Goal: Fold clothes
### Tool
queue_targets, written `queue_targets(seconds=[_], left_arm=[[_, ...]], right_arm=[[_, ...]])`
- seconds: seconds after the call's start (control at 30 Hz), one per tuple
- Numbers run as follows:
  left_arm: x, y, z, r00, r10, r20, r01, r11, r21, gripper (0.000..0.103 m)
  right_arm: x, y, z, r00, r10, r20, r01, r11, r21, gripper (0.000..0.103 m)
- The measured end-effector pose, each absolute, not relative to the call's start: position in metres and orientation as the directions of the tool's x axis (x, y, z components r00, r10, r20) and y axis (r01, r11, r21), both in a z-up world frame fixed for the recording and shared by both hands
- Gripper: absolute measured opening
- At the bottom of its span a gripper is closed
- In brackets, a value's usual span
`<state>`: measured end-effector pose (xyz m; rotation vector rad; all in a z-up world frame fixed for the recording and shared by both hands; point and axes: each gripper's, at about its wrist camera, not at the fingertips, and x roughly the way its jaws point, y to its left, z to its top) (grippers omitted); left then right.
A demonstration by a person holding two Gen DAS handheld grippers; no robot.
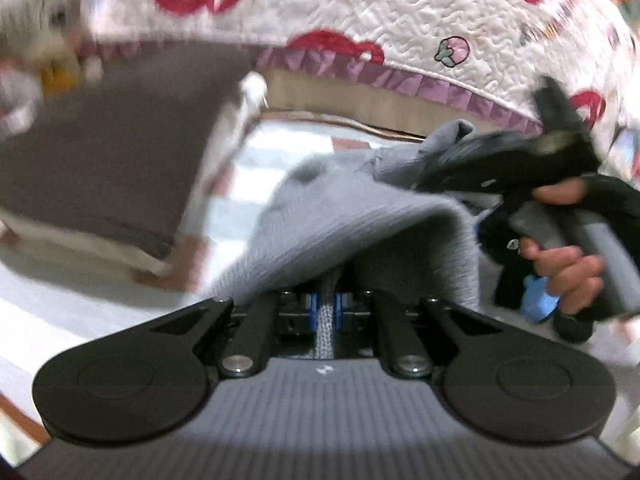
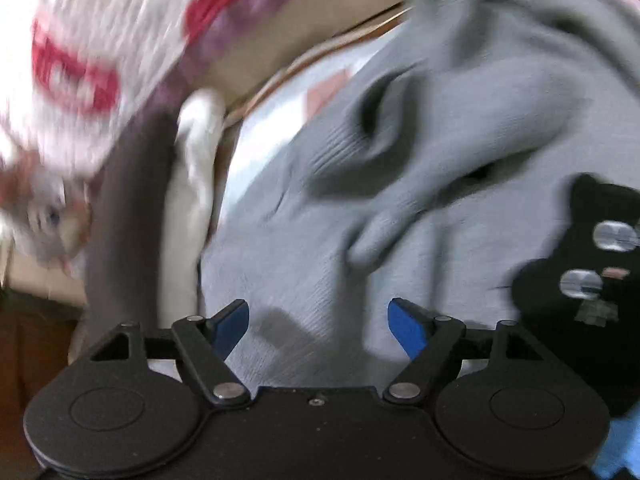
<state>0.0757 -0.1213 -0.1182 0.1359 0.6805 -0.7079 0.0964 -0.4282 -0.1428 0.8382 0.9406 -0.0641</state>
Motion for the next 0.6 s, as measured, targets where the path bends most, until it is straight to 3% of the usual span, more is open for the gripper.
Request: queue_targets(seconds=[0.03, 0.07, 0.1, 0.3, 0.5, 0.6], left_arm=[[0.069, -0.119, -0.114, 0.584, -0.539, -0.608, 0.644, 0.763, -0.057, 0.007], [0.067, -0.113, -0.111, 0.599, -0.526, -0.604, 0.631, 0.774, -0.047, 0.007], [0.065, -0.106, -0.109, 0.614, -0.512, -0.601, 0.618, 0.786, -0.039, 0.007], [0.062, -0.061, -0.087, 0.672, -0.482, -0.562, 0.535, 0.841, -0.081, 0.004], [0.059, -0.014, -0.067, 0.755, -0.420, -0.504, 0.446, 0.892, -0.074, 0.000], [0.077, 0.006, -0.076, 0.692, -0.475, -0.544, 0.418, 0.878, -0.235, 0.000]], right_arm=[[0.104, -0.416, -0.143, 0.587, 0.261, -0.766, 0.376, 0.750, 0.544, 0.070], [0.109, -0.404, -0.143, 0.574, 0.180, -0.799, 0.372, 0.812, 0.450, 0.047], [0.112, -0.395, -0.144, 0.577, 0.118, -0.808, 0.357, 0.853, 0.380, 0.009], [0.087, -0.422, -0.125, 0.745, 0.012, -0.667, 0.388, 0.806, 0.448, 0.004], [0.077, -0.452, -0.078, 0.795, -0.125, -0.594, 0.390, 0.855, 0.342, 0.003], [0.076, -0.470, -0.074, 0.776, -0.181, -0.605, 0.431, 0.852, 0.297, 0.003]])
